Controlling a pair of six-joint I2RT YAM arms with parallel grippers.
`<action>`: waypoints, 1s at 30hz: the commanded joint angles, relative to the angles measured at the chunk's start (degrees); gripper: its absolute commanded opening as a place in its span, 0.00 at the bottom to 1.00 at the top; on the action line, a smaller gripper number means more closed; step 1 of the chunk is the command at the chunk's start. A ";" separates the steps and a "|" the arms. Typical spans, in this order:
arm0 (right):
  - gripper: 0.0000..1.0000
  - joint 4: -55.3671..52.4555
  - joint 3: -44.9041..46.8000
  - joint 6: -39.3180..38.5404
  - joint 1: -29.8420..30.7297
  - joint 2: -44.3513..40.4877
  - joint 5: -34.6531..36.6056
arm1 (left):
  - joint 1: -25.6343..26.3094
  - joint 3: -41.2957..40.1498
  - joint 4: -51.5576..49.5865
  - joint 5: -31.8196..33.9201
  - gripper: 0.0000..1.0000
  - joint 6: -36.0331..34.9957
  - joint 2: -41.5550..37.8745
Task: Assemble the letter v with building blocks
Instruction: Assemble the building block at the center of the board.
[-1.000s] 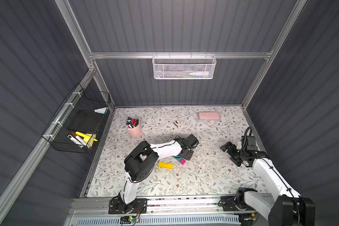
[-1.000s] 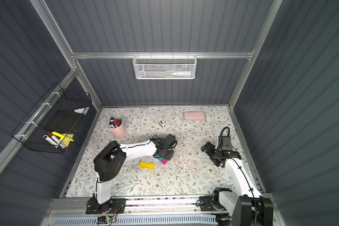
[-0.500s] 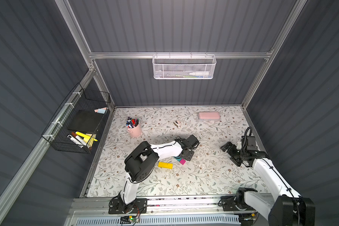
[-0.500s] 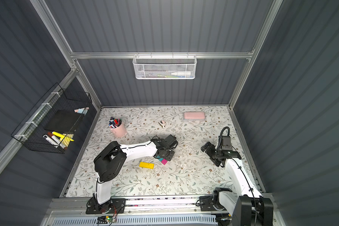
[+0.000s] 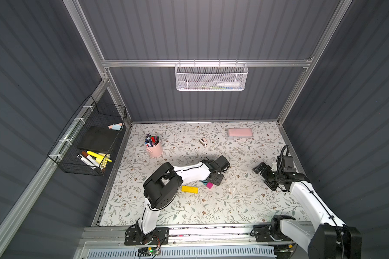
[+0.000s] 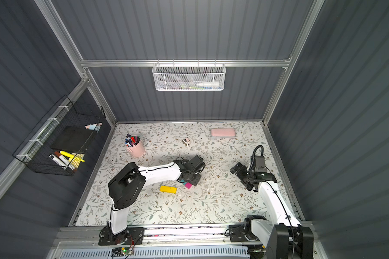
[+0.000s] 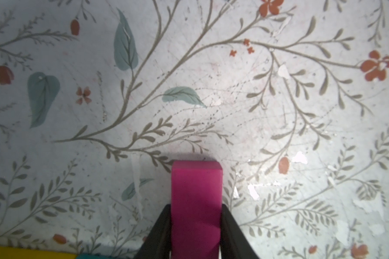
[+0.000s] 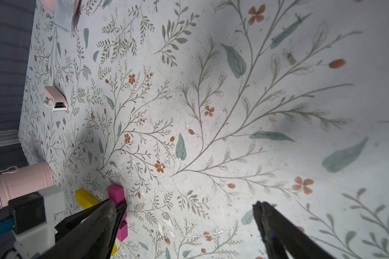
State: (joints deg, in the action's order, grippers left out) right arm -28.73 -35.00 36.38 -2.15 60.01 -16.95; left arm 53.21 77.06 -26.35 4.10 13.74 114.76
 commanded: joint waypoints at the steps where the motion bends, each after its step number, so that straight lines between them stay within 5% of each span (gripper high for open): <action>1: 0.99 -0.67 0.64 0.09 0.23 -0.33 -0.63 | 0.25 -1.64 -4.14 -0.43 0.36 0.49 0.58; 30: 0.99 -0.61 0.20 0.18 0.75 0.02 -0.63 | -0.12 -3.05 -5.03 0.64 0.36 0.40 0.12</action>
State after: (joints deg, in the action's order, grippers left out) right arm -28.73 -35.00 36.40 -1.76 60.03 -16.95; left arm 53.19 76.36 -26.33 4.58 13.76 114.32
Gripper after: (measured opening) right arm 0.989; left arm 0.362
